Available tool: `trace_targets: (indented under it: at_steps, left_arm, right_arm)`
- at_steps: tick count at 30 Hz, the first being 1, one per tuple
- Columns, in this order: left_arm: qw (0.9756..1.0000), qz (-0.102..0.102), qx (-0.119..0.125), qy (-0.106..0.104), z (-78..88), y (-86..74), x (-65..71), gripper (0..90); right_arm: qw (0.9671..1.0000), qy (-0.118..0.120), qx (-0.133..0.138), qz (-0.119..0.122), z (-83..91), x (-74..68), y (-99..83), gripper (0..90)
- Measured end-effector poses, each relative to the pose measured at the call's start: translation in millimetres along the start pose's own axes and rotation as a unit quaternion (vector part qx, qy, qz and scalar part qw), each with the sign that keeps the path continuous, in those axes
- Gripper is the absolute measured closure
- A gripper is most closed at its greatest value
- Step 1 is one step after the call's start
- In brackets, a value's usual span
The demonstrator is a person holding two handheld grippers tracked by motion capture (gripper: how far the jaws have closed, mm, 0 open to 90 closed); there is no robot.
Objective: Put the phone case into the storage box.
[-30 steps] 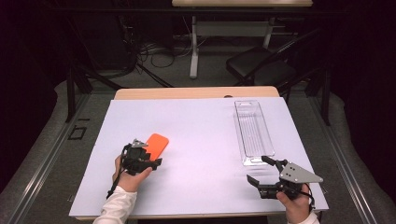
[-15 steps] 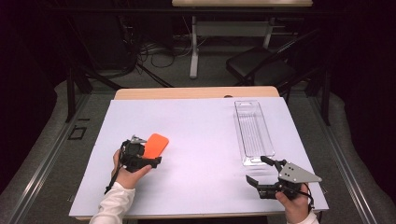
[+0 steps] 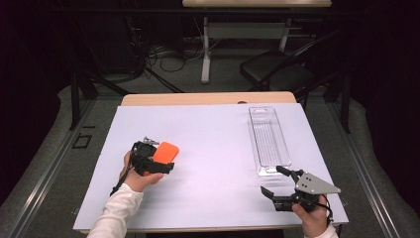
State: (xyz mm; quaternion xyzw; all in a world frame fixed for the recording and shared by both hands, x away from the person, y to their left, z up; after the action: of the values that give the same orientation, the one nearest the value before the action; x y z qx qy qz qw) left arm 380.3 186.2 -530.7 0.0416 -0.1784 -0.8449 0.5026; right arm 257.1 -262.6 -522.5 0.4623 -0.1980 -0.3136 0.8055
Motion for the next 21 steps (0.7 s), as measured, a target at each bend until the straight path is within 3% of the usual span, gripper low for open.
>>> trace_targets:
  at_steps: [6,11,14,21]
  left_arm:
    - [0.9999,-0.008,-0.014,0.002,-4.2,4.4,-7.4,0.4]
    - [0.9993,-0.018,-0.029,0.018,-6.8,6.6,-10.0,3.1]
    - [0.9986,-0.007,-0.051,0.006,-8.8,9.4,-12.0,3.1]
    - [0.998,-0.002,-0.063,0.0,-14.6,14.5,-17.8,3.0]
  right_arm:
    - [1.0,0.0,-0.001,0.0,-0.4,0.0,-0.1,14.3]
    - [1.0,0.001,0.0,-0.001,-1.4,0.2,-0.2,14.3]
    - [1.0,0.001,-0.004,0.0,-1.8,-0.1,-0.3,14.3]
    - [1.0,0.003,-0.006,0.001,-2.8,-0.1,-0.3,14.3]
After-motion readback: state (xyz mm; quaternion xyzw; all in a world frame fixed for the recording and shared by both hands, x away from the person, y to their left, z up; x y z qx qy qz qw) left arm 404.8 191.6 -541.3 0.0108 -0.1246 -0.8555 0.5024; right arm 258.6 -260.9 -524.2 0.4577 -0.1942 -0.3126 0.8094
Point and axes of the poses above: each handheld gripper's, and its own axes: z roughly backward along the jaws, y roughly out of its top, x roughly to its right, the point moved 1 cm from there along -z, roughly forward along the jaws, and after that the axes turned 15 degrees about -x, right-handed, at the moved point
